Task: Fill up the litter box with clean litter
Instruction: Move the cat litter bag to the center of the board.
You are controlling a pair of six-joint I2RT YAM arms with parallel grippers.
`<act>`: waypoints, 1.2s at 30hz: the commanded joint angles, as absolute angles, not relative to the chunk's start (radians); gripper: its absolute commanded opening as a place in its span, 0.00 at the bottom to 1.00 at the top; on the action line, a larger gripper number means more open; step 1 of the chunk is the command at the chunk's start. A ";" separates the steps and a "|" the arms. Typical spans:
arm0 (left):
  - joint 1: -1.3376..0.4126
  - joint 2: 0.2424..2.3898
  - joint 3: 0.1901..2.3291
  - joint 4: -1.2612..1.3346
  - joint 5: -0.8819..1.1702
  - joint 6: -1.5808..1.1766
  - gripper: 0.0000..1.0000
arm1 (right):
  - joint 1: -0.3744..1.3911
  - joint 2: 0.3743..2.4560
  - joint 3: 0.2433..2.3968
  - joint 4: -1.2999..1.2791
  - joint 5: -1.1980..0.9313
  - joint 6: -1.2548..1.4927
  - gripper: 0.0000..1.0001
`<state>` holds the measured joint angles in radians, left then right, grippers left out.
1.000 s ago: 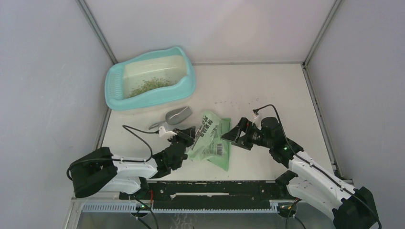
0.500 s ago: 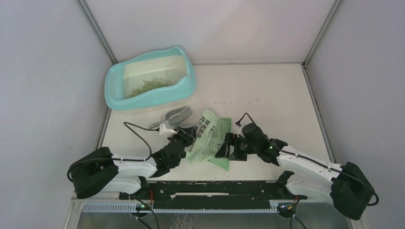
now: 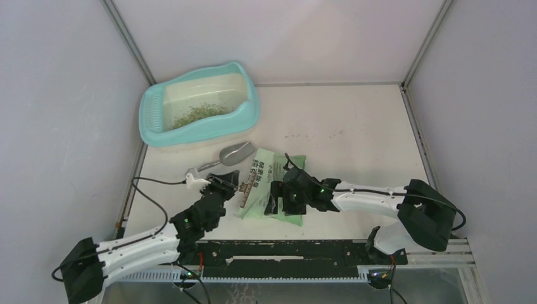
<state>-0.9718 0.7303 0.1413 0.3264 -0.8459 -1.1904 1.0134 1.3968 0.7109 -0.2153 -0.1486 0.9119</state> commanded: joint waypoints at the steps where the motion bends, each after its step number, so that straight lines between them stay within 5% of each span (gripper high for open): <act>1: -0.963 0.569 0.177 0.044 -0.893 -1.181 0.41 | 1.029 1.431 0.754 -0.185 -0.112 0.946 0.92; 8: -0.929 0.429 0.244 -0.172 -0.837 -1.133 0.42 | 1.177 1.455 0.913 -0.389 0.082 0.898 0.83; 16: -0.750 0.599 0.417 -0.316 -0.628 -1.016 0.54 | 1.128 1.633 0.952 -0.462 0.220 0.802 0.63; 36: -0.488 0.954 0.646 -0.312 -0.510 -0.799 0.56 | 0.523 1.641 0.866 -0.302 0.090 0.532 0.63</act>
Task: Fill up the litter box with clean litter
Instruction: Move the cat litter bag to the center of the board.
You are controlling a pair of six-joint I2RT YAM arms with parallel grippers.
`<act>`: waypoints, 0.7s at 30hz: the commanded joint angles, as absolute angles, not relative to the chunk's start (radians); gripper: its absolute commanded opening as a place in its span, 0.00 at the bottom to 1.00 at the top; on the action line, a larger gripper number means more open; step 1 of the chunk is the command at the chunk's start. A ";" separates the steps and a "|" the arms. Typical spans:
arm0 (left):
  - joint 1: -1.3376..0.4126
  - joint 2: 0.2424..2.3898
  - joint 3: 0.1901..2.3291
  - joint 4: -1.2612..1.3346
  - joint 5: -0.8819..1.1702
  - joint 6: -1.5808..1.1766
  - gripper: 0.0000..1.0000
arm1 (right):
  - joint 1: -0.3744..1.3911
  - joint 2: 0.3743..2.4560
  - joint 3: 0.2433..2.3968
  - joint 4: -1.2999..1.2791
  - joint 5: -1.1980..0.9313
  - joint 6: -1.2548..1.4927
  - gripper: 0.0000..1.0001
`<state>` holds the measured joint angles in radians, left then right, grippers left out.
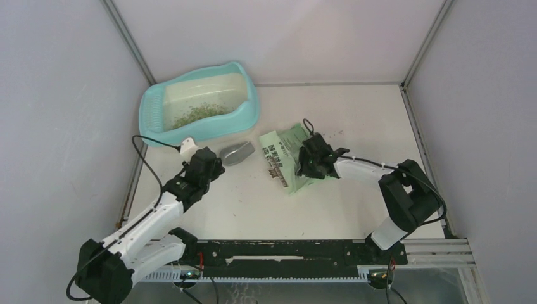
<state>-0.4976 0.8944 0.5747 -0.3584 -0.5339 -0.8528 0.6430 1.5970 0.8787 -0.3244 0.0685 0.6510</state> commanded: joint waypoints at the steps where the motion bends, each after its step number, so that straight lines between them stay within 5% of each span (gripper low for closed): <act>1: -0.486 0.972 0.650 -0.308 -0.517 -0.793 0.56 | 0.502 1.642 0.879 -0.301 0.076 0.517 0.64; 9: -0.463 1.170 0.777 -0.288 -0.547 -0.681 0.52 | 0.479 1.419 0.886 -0.407 0.034 0.495 0.71; 21: -0.482 1.456 0.968 -0.295 -0.249 -0.413 0.48 | 0.472 1.104 0.833 -0.541 -0.068 0.523 0.77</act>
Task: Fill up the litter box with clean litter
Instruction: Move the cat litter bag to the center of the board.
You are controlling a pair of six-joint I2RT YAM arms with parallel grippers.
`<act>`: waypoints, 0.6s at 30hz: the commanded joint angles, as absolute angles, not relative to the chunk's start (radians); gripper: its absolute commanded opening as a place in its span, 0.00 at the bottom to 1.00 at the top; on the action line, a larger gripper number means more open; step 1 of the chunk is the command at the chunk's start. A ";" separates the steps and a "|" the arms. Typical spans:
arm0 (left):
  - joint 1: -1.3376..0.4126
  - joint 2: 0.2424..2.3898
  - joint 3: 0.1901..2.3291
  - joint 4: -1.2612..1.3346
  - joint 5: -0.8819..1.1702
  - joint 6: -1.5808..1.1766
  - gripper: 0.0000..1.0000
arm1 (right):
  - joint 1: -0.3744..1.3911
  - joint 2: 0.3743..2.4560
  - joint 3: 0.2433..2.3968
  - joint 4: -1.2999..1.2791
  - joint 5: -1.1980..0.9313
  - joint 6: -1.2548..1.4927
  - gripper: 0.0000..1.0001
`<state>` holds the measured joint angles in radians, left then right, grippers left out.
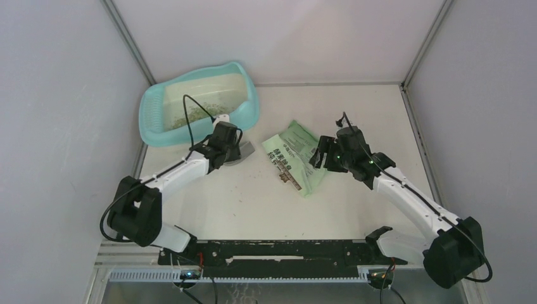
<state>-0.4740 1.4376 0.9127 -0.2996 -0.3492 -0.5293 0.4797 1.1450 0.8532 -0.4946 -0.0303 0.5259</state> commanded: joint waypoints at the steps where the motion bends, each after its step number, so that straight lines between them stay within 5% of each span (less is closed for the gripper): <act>1: -0.482 1.470 0.973 -0.302 -0.252 -0.404 0.48 | 0.469 1.096 0.827 -0.541 -0.073 0.524 0.77; 18: -0.464 1.693 1.102 -0.378 -0.114 -0.393 0.48 | 0.423 0.989 0.718 -0.529 -0.146 0.530 0.80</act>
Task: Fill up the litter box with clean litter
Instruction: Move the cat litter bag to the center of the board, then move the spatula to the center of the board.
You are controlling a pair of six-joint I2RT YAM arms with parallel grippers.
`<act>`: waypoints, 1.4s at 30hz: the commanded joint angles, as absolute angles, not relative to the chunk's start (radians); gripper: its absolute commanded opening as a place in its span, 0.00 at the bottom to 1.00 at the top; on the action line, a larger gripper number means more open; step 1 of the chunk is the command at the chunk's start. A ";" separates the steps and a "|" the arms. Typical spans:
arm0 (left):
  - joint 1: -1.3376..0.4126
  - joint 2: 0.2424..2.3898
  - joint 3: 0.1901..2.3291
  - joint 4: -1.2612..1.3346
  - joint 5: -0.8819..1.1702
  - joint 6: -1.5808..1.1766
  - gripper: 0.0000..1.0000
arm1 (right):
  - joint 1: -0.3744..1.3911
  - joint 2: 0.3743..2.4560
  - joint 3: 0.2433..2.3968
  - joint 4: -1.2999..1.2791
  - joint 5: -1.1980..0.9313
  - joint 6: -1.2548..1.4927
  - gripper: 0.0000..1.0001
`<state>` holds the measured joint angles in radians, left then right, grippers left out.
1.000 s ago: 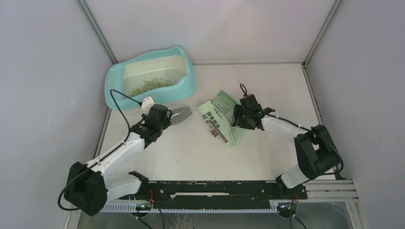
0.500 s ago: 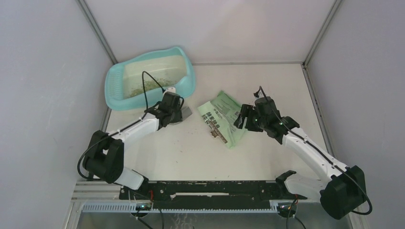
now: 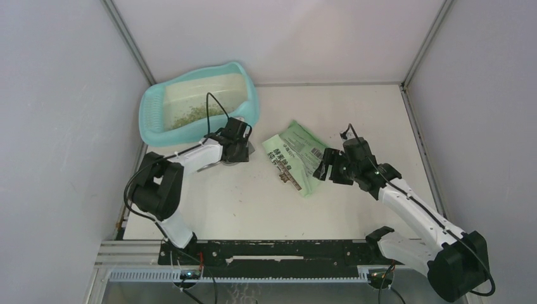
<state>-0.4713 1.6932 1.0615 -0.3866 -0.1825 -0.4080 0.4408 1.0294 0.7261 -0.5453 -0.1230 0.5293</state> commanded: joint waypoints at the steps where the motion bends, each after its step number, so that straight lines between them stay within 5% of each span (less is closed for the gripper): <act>1: -0.464 1.690 1.093 -0.370 -0.104 -0.397 0.48 | 0.421 0.988 0.713 -0.528 -0.148 0.529 0.80; 18: -0.498 1.759 1.083 -0.175 0.094 -0.467 0.47 | 0.409 0.984 0.689 -0.513 -0.154 0.531 0.80; 33: -0.639 1.850 1.335 -0.109 0.111 -0.484 0.48 | 0.245 0.929 0.684 -0.554 -0.204 0.460 0.81; 34: -0.640 1.833 1.337 -0.110 0.098 -0.483 0.50 | 0.230 0.921 0.685 -0.557 -0.209 0.455 0.82; 37: -0.640 1.753 1.331 -0.122 0.059 -0.469 0.98 | 0.187 0.899 0.686 -0.551 -0.238 0.436 0.85; 42: -0.639 1.563 1.290 -0.197 -0.021 -0.428 1.00 | 0.158 0.868 0.692 -0.525 -0.215 0.430 0.99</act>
